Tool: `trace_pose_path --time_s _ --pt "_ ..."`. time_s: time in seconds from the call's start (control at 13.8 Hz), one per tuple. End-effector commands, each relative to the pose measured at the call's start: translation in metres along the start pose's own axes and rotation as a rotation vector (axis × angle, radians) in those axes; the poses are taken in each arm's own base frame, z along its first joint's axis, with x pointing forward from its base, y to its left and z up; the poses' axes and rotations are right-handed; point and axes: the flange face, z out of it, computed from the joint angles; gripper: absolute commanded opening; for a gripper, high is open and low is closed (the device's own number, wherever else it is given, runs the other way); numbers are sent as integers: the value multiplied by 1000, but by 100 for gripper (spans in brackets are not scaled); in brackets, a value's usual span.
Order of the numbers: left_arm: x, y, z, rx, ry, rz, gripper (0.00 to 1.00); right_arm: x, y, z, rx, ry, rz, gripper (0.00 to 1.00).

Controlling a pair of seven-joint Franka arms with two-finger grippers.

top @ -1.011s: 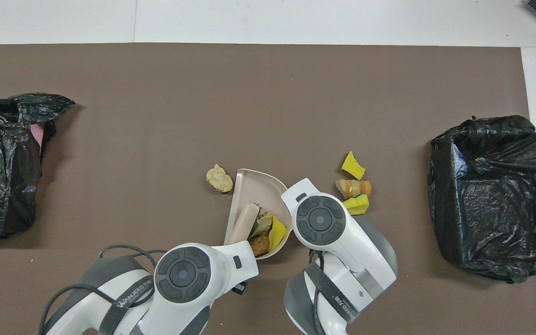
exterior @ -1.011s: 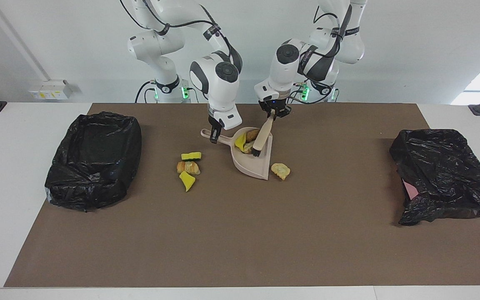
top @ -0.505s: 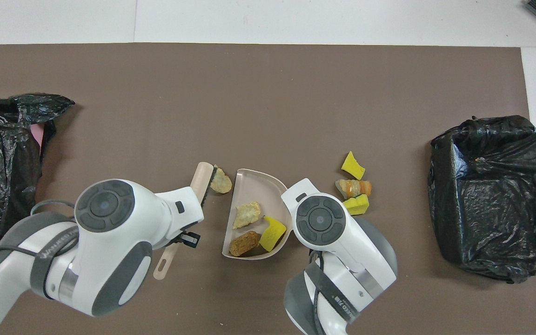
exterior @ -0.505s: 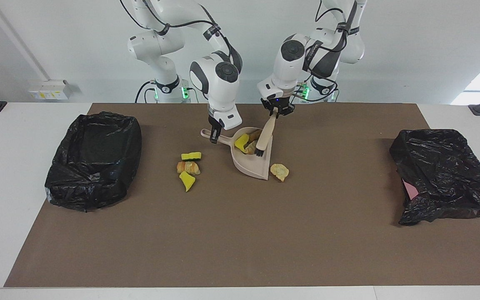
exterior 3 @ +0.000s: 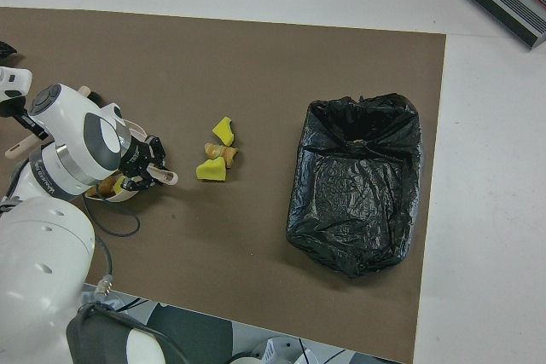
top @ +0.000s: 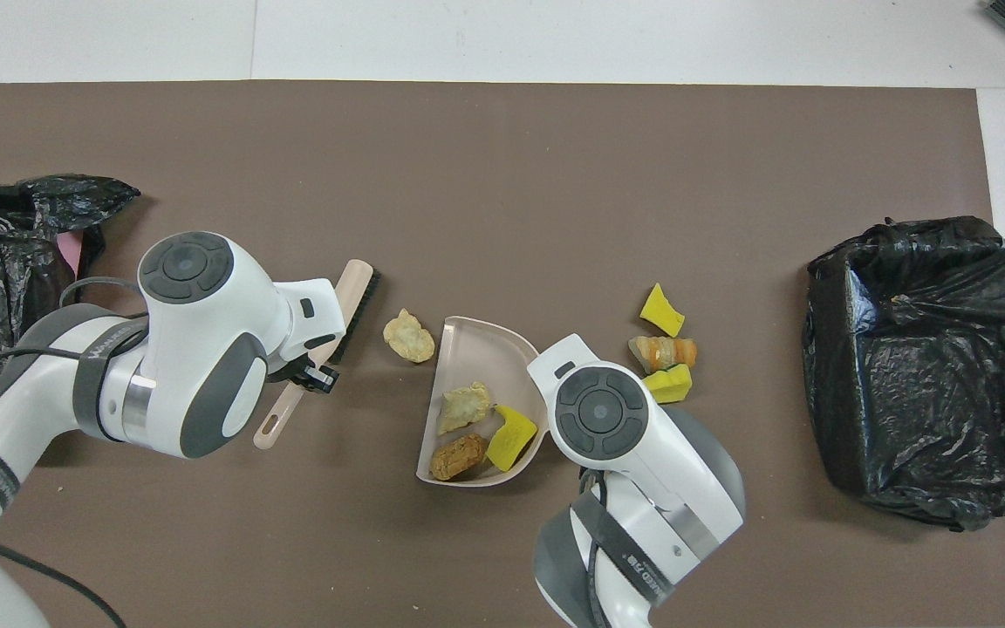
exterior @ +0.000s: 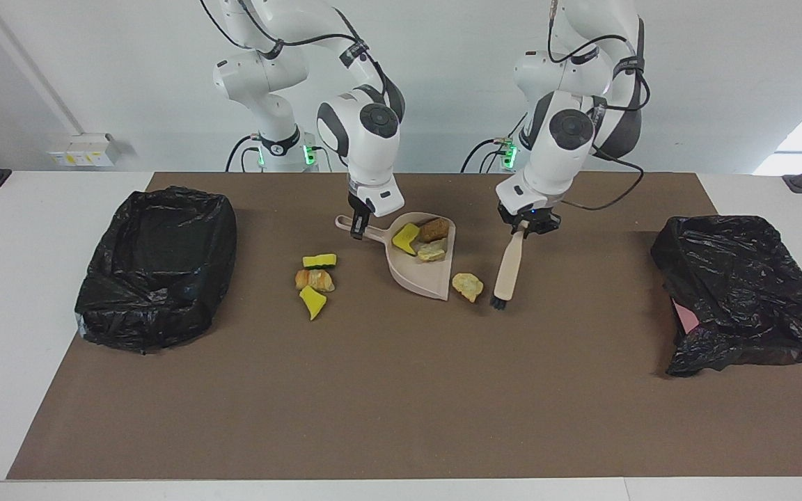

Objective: Sweep and dump trash in bin
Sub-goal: 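Sweep the chunks into the dustpan with the brush in the left gripper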

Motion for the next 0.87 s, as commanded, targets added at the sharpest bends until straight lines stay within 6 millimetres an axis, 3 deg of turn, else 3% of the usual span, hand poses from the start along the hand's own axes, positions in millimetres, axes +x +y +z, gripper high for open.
trace_pose_path --time_s 0.0,0.14,0.29,0.43,0.58,0.79 --pt "-17 43 4 21 -17 81 0 -1 -1 3 -3 -3 31 0" --pt "-27 96 5 25 -32 151 0 -1 -1 3 -3 -3 36 0" --pt "-43 144 10 -32 -41 95 0 -1 -1 3 -3 -3 36 0" --pt "-48 174 9 -30 -36 60 0 -1 -1 3 -3 -3 36 0" --pt "-46 163 8 -34 -35 41 0 -1 -1 3 -3 -3 36 0" --pt "-38 103 9 -59 -44 -73 0 -1 -1 3 -4 -3 26 0"
